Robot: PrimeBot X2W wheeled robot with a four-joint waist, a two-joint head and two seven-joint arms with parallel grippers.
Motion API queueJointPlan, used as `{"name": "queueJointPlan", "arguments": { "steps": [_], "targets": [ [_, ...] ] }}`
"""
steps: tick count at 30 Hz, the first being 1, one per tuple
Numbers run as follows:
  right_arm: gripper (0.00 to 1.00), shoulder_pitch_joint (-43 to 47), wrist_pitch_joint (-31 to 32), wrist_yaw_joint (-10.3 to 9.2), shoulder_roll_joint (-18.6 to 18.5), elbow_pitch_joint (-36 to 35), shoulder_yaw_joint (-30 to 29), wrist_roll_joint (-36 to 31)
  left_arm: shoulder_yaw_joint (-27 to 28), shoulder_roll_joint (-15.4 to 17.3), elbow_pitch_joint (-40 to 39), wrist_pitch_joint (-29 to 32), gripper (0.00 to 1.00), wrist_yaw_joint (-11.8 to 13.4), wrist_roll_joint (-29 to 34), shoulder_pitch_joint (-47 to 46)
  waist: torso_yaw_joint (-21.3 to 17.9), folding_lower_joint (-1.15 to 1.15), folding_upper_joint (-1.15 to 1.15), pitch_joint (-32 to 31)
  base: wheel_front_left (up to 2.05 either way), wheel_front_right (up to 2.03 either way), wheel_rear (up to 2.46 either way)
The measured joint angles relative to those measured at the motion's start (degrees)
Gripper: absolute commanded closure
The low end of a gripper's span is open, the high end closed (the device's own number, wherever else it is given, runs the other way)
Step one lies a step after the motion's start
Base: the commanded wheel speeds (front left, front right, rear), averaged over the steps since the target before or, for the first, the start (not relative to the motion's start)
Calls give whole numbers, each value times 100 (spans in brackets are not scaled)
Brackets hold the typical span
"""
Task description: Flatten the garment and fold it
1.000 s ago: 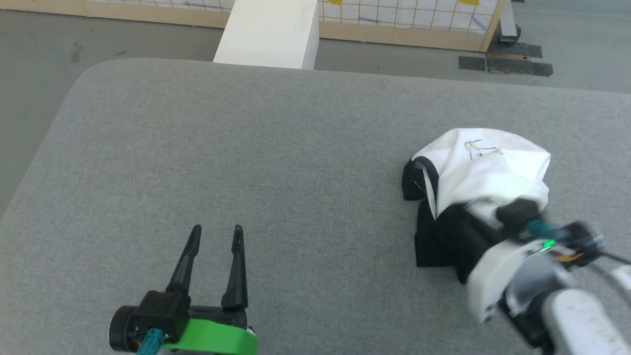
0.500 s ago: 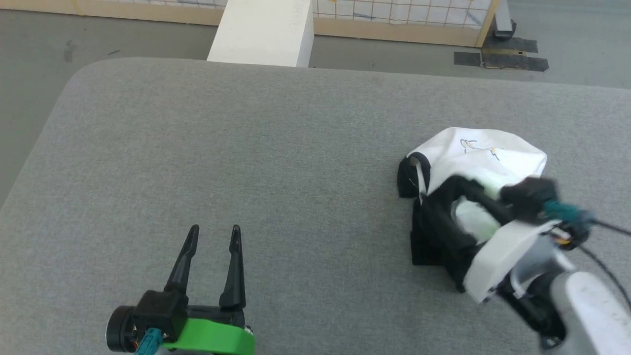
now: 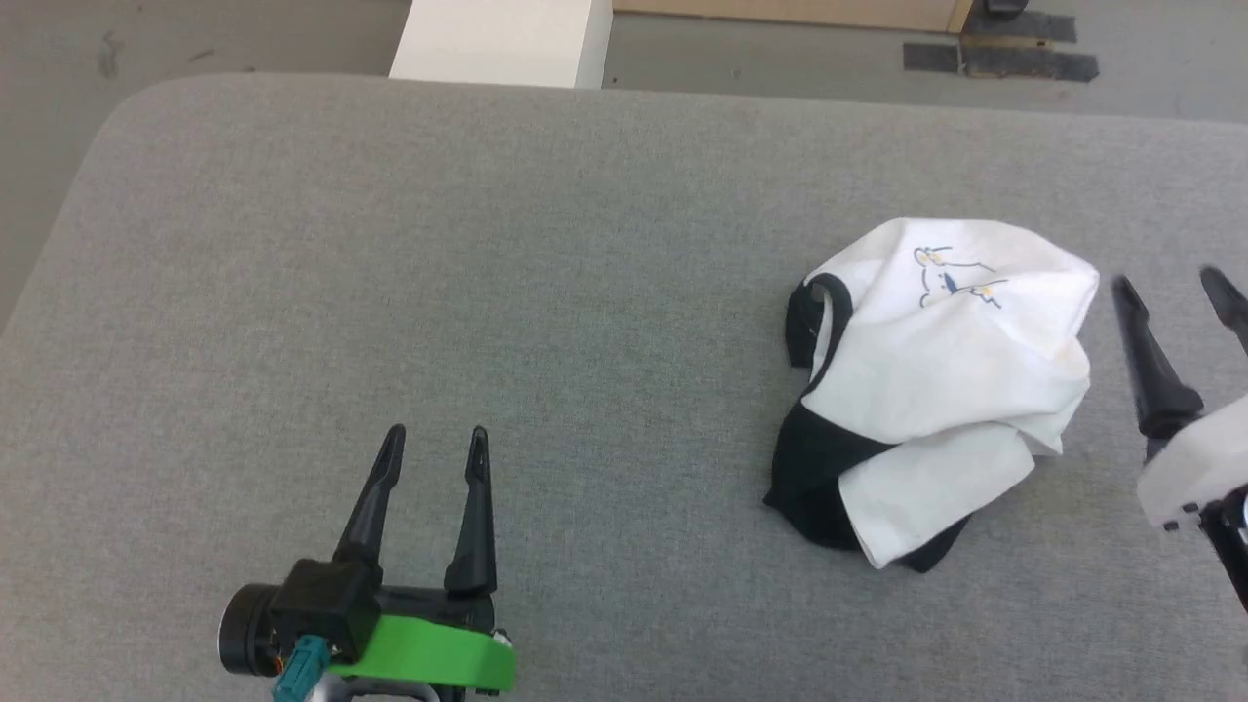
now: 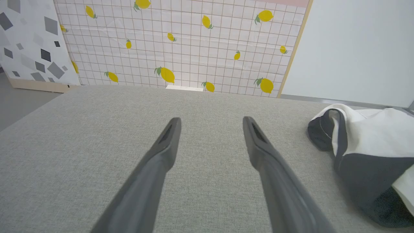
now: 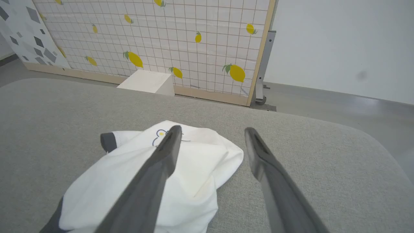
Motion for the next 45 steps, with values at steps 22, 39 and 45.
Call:
{"name": "queueJointPlan", "arguments": {
  "steps": [22,39,45],
  "targets": [
    [100,-428,-94,1,223,2127,43,-316,-130,-1,-10,0,0,-19,102,-397,408,0,0,652,0,0,0],
    [100,-1674,691,1,-1388,524,933,-483,-180,-4,96,0,0,69,-33,-106,625,0,0,-274,0,0,0],
    [100,-2666,415,1,-866,1274,2777,-428,-222,-4,113,0,0,29,-58,-113,837,0,0,-241,0,0,0]
  ]
}}
